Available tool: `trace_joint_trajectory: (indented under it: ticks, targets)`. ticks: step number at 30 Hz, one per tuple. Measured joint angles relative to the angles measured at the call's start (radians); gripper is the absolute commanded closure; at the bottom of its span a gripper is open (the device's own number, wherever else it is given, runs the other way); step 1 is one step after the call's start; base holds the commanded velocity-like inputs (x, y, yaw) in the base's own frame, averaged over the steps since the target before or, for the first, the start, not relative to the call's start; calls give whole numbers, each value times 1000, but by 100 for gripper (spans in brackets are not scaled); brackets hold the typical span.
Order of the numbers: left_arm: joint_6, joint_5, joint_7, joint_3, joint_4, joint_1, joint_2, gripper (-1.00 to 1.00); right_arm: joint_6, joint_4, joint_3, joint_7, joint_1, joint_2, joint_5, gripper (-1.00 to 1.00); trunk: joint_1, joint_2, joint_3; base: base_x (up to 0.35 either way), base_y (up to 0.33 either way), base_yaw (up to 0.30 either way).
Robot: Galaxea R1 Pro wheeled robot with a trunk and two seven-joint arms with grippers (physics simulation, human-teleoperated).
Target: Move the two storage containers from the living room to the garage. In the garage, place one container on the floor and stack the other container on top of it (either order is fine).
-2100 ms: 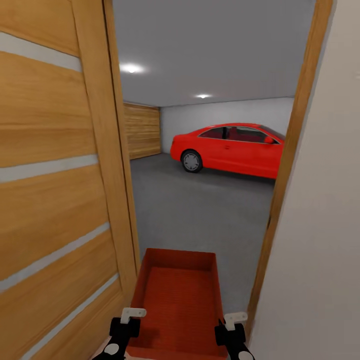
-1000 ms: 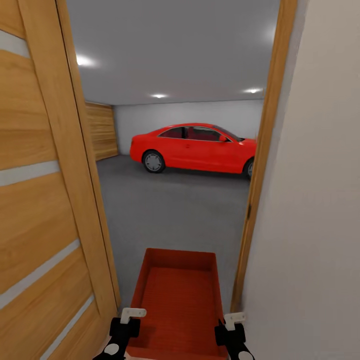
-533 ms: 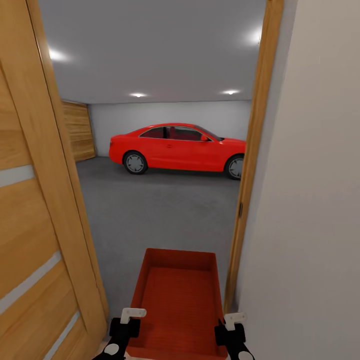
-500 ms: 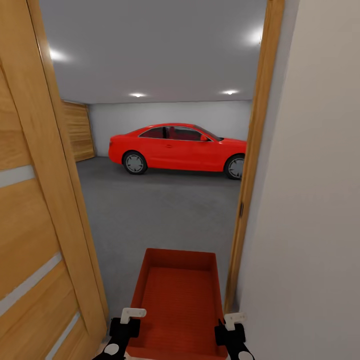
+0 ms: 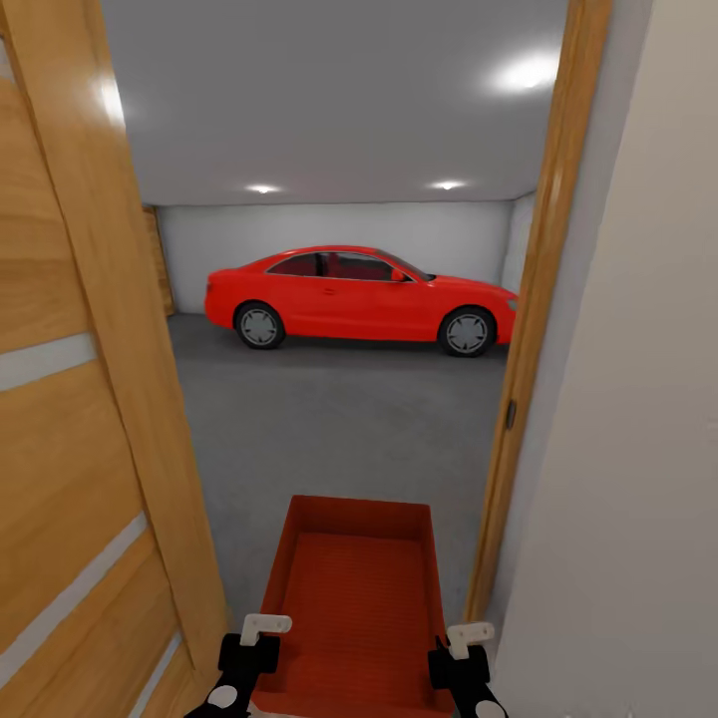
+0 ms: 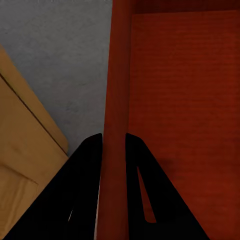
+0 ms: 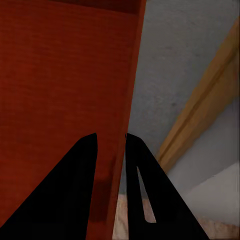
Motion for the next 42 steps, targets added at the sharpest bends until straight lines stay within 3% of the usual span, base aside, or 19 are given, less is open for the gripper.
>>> trace_joint_trajectory:
  ticks: [25, 42]
  targets:
    - [0, 1, 0, -1, 0, 0, 0, 100, 0, 0, 0, 0, 0, 0, 0, 100, 0, 0, 0, 0, 158, -26]
    - [0, 1, 0, -2, -1, 0, 1, 100, -1, 0, 1, 0, 0, 0, -1, 100, 0, 0, 0, 0, 13, -134]
